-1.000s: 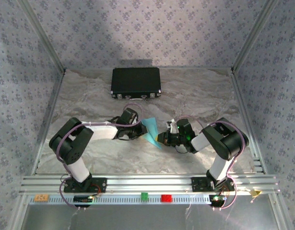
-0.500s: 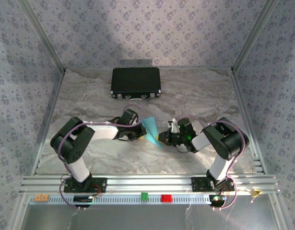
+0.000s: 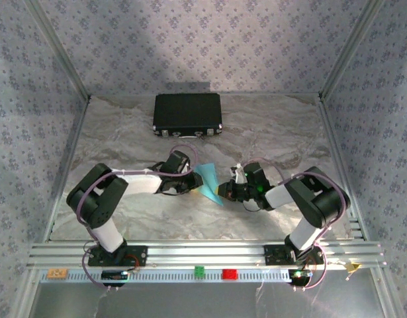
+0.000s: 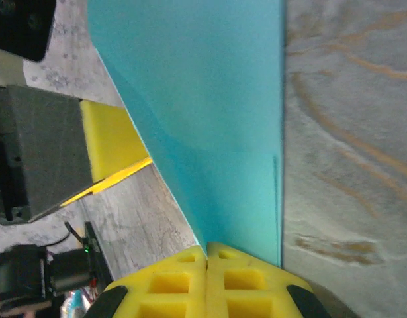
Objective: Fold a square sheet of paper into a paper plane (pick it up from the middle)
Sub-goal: Fourth fold the wing at the center of the table.
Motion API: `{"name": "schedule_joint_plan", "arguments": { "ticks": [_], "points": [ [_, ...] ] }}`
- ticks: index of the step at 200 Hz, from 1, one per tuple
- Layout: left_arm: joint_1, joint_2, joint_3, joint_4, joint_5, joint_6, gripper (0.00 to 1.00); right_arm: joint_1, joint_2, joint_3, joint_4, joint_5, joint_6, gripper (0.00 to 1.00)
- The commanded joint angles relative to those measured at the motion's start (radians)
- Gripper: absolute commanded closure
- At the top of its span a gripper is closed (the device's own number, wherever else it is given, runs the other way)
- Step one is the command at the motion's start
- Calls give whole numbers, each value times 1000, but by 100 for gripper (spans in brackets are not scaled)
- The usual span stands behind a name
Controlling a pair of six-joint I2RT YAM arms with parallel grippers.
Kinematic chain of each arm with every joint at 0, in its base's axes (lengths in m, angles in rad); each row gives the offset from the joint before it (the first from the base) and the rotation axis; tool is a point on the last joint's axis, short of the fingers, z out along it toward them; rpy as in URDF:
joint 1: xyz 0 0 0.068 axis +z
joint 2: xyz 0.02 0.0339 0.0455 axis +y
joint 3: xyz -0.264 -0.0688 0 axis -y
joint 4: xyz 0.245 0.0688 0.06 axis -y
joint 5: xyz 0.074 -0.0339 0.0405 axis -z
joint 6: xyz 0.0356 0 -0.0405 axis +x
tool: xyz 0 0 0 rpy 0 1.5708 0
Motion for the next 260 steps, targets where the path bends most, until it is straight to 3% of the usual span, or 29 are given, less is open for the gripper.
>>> {"name": "schedule_joint_plan", "arguments": {
  "ticks": [1, 35, 88, 117, 201, 260],
  "points": [
    [4, -94, -9, -8, -36, -4, 65, 45, -83, 50, -227, 121, -141, 98],
    [20, -145, 0, -8, -39, -28, 40, 113, -160, 95, -406, 279, -278, 97],
    [31, -105, 52, -22, -8, -47, 26, 241, -194, 114, -477, 487, -424, 96],
    [34, -66, 96, -94, 1, -54, 26, 311, -214, 104, -476, 616, -503, 96],
    [34, -27, 124, -193, -5, -81, 33, 397, -240, 66, -408, 751, -597, 94],
    [34, -8, 145, -195, 20, -86, 74, 446, -271, 32, -378, 844, -663, 85]
  ]
}}
